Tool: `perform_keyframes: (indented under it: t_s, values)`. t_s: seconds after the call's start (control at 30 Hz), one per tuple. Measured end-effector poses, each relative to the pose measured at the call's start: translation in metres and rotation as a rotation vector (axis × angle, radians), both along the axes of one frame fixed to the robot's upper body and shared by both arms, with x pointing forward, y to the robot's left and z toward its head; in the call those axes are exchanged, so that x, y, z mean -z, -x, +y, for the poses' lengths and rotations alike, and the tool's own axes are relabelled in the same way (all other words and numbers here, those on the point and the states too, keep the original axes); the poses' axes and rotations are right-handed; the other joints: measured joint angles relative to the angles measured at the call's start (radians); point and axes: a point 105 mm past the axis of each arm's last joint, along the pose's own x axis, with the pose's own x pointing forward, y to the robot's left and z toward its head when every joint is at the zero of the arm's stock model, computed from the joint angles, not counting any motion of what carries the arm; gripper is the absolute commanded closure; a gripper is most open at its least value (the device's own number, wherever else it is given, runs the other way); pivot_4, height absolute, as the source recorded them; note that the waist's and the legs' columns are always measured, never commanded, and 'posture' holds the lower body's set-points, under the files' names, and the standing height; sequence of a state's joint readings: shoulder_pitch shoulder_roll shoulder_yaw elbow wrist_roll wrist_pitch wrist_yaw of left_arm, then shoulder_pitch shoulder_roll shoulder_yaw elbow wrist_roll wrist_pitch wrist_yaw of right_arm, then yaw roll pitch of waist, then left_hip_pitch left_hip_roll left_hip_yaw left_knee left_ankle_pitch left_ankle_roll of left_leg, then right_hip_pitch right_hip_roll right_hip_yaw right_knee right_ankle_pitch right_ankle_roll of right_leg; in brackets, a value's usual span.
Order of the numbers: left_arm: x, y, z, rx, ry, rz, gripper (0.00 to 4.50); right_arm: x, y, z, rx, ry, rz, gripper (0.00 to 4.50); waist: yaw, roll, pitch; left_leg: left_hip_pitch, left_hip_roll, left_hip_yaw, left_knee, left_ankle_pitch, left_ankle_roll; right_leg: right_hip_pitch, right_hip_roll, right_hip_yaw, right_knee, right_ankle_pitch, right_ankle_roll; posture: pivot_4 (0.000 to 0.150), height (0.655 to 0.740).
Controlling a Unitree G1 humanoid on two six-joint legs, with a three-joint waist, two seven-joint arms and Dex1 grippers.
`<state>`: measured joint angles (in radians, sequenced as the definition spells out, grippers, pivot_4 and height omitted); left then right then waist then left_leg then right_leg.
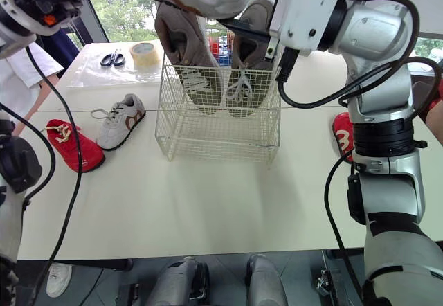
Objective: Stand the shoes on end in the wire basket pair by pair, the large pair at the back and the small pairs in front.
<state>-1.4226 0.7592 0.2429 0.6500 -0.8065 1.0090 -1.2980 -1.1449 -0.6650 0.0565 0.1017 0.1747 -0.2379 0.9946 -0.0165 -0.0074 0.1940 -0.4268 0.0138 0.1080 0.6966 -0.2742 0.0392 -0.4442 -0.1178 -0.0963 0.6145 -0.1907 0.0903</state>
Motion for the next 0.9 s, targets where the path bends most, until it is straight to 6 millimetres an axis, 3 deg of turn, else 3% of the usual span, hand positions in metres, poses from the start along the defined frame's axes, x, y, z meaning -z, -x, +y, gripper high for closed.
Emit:
perform_keyframes:
  t_s: [0.07, 0.17, 0.37, 0.43, 0.57, 0.63, 0.67, 0.77, 0.83, 0.9]
  values:
    - [0.005, -0.003, -0.007, 0.029, -0.014, 0.013, 0.0, 0.002, 0.001, 0.003, -0.006, 0.016, -0.013, 3.08, 0.001, 0.0, 0.0, 0.0, 0.0, 0.0, 0.0, 0.0, 0.0, 0.0, 0.0, 0.0, 0.0, 0.0, 0.0, 0.15, 0.74]
    - [0.013, -0.009, -0.016, 0.059, -0.031, 0.042, 0.75, 0.005, 0.001, 0.005, -0.01, 0.028, -0.021, 3.09, 0.001, 0.0, 0.0, 0.0, 0.0, 0.0, 0.0, 0.0, 0.0, 0.0, 0.0, 0.0, 0.0, 0.0, 0.0, 0.15, 0.74]
    - [0.012, -0.013, -0.019, 0.068, -0.028, 0.047, 3.74, 0.01, -0.002, 0.004, 0.007, 0.038, -0.014, 3.09, -0.001, 0.0, 0.0, 0.0, 0.0, 0.0, 0.0, 0.0, 0.0, 0.0, 0.0, 0.0, 0.0, 0.0, 0.0, 0.15, 0.74]
    - [0.013, -0.015, -0.019, 0.067, -0.022, 0.055, 3.74, 0.011, 0.0, 0.005, 0.004, 0.042, -0.019, 3.09, -0.001, 0.0, 0.0, 0.0, 0.0, 0.0, 0.0, 0.0, 0.0, 0.0, 0.0, 0.0, 0.0, 0.0, 0.0, 0.15, 0.74]
    - [0.013, -0.017, -0.017, 0.051, 0.001, 0.065, 3.78, 0.011, -0.001, 0.004, 0.012, 0.04, -0.021, 1.39, 0.0, 0.0, 0.0, 0.0, 0.0, 0.0, 0.0, 0.0, 0.0, 0.0, 0.0, 0.0, 0.0, 0.0, 0.0, 0.15, 0.74]
    - [0.012, -0.017, -0.014, 0.038, 0.034, 0.072, 3.78, 0.013, -0.002, 0.003, 0.024, 0.039, -0.003, 0.33, 0.0, 0.0, 0.0, 0.0, 0.0, 0.0, 0.0, 0.0, 0.0, 0.0, 0.0, 0.0, 0.0, 0.0, 0.0, 0.15, 0.74]
    - [0.011, -0.017, -0.013, 0.029, 0.048, 0.074, 3.78, 0.014, -0.004, 0.002, 0.03, 0.034, 0.012, 0.03, 0.0, 0.0, 0.0, 0.0, 0.0, -0.001, 0.001, 0.0, 0.0, 0.0, 0.0, 0.0, 0.0, 0.0, 0.0, 0.15, 0.74]
    - [0.007, -0.016, -0.005, -0.008, 0.139, 0.078, 3.78, 0.018, -0.01, -0.008, 0.062, -0.082, 0.135, 0.03, 0.001, 0.0, 0.0, 0.0, 0.001, -0.001, 0.001, 0.0, 0.0, 0.0, 0.0, 0.0, 0.001, 0.0, 0.0, 0.15, 0.74]
    - [-0.004, -0.015, 0.006, -0.071, 0.301, 0.049, 3.78, 0.03, -0.019, -0.03, 0.068, -0.359, 0.416, 0.03, 0.006, -0.001, -0.001, 0.0, 0.001, -0.004, 0.001, 0.0, 0.0, 0.002, -0.001, -0.001, 0.002, 0.0, 0.0, 0.15, 0.74]
    - [-0.014, -0.014, 0.013, -0.131, 0.441, 0.03, 3.78, 0.046, -0.026, -0.037, 0.019, -0.589, 0.67, 0.03, 0.007, -0.002, -0.001, 0.0, 0.001, -0.004, 0.002, 0.001, -0.001, 0.002, -0.002, 0.0, 0.001, 0.002, -0.002, 0.15, 0.74]
